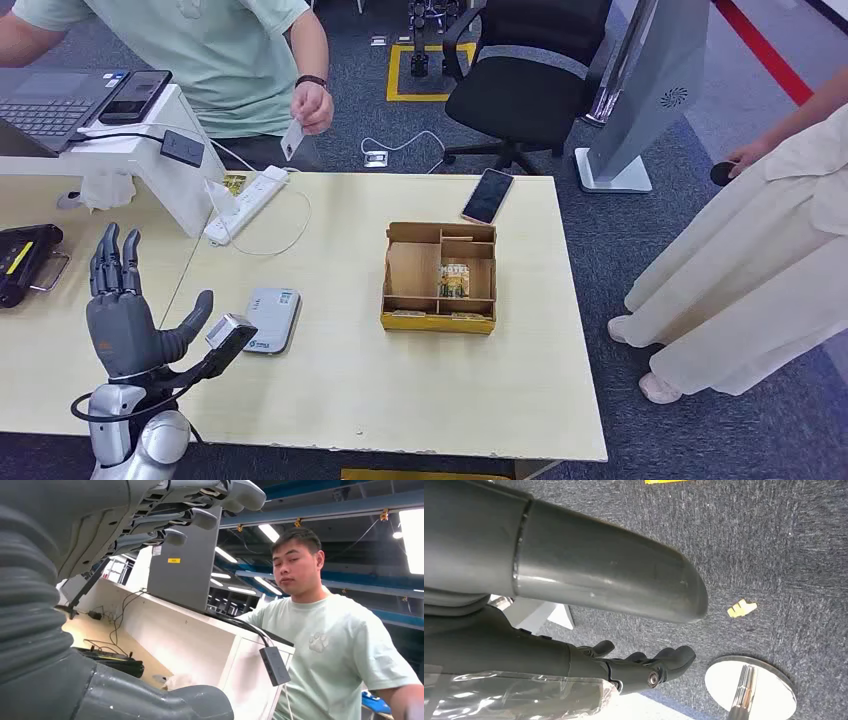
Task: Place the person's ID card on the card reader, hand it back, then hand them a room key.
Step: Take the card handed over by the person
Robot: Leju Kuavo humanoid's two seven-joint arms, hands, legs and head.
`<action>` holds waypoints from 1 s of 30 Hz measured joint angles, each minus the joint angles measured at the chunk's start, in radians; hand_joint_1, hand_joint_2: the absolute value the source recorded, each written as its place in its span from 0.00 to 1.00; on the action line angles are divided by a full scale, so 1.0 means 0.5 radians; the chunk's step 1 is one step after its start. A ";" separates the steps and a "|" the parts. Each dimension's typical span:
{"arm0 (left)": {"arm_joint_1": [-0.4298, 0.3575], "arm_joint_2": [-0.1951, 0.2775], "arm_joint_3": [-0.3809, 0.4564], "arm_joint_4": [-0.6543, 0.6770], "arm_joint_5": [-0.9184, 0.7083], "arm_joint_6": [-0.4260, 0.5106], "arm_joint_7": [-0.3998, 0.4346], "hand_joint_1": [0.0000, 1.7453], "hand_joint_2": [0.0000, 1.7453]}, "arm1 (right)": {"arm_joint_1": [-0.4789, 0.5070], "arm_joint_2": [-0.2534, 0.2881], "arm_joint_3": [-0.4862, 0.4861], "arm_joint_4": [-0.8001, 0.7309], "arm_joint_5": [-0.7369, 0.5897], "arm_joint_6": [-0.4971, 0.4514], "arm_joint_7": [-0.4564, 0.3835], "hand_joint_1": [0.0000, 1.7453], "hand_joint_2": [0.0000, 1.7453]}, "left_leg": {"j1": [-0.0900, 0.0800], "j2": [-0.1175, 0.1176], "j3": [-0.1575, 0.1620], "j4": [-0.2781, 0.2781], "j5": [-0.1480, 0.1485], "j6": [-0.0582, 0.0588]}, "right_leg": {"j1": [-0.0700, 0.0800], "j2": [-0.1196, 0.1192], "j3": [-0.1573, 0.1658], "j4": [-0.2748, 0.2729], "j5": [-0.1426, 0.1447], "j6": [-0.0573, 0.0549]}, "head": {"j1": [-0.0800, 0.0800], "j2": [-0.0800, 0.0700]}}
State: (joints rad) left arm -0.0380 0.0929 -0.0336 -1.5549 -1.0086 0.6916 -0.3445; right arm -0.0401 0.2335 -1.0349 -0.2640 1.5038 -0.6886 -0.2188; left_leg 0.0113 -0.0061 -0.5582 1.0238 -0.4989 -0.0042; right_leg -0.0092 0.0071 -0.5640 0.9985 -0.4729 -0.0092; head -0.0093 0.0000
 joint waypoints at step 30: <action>0.012 -0.149 0.033 -0.083 -0.258 0.000 -0.123 0.00 1.00 | 0.000 0.000 0.000 -0.001 0.010 0.001 0.007 0.00 0.00 | 0.000 0.000 -0.001 0.000 0.000 0.000 | 0.000 -0.001 0.000 0.000 0.000 0.000 | 0.000 0.000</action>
State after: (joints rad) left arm -0.0318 0.0184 -0.0169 -1.5965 -1.1374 0.6916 -0.4058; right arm -0.0402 0.2335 -1.0349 -0.2644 1.5088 -0.6883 -0.2152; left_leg 0.0112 -0.0062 -0.5585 1.0239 -0.4989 -0.0041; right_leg -0.0092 0.0068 -0.5640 0.9984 -0.4729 -0.0092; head -0.0095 0.0000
